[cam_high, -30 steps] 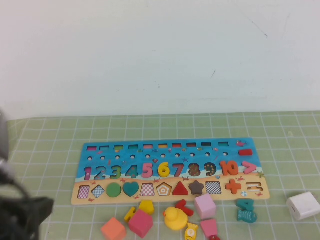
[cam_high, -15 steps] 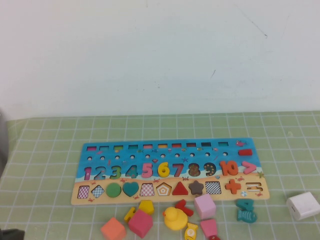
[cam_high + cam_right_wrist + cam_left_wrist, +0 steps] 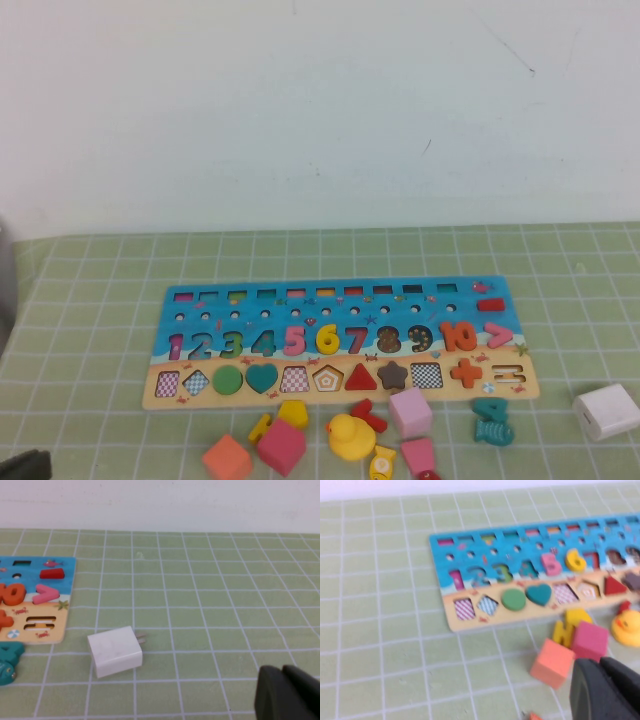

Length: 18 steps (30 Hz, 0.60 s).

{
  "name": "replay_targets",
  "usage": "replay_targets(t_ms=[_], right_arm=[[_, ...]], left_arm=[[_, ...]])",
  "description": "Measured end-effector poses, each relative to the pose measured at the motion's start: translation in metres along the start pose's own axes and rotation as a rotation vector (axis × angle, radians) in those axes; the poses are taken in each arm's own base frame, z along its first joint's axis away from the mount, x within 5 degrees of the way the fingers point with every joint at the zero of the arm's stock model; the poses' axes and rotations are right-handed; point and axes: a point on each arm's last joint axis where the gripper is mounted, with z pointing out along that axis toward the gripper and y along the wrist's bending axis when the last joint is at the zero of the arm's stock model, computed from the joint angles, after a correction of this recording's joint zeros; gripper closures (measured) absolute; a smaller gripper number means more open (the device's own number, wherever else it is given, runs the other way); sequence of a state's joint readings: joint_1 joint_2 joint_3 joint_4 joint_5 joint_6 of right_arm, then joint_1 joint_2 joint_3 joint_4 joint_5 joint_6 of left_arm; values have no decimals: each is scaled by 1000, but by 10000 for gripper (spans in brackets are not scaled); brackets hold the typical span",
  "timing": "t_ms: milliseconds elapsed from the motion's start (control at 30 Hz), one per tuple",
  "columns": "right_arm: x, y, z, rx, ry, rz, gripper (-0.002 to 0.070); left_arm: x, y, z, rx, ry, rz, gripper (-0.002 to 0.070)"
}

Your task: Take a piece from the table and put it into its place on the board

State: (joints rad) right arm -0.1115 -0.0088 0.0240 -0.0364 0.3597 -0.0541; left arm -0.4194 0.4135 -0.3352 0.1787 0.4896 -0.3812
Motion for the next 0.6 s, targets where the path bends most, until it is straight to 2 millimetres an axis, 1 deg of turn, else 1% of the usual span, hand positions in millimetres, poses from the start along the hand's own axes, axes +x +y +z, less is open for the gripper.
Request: replay_targets(t_ms=[100, 267, 400, 533, 600], right_arm=[[0, 0, 0, 0, 0, 0, 678], [0, 0, 0, 0, 0, 0, 678], [0, 0, 0, 0, 0, 0, 678], [0, 0, 0, 0, 0, 0, 678], [0, 0, 0, 0, 0, 0, 678]], left_arm=[[19, 8, 4, -31, -81, -5, 676], [44, 20, 6, -116, -252, 75, 676], [64, 27, 10, -193, -320, 73, 676], [68, 28, 6, -216, -375, 74, 676], [70, 28, 5, -211, -372, 61, 676]])
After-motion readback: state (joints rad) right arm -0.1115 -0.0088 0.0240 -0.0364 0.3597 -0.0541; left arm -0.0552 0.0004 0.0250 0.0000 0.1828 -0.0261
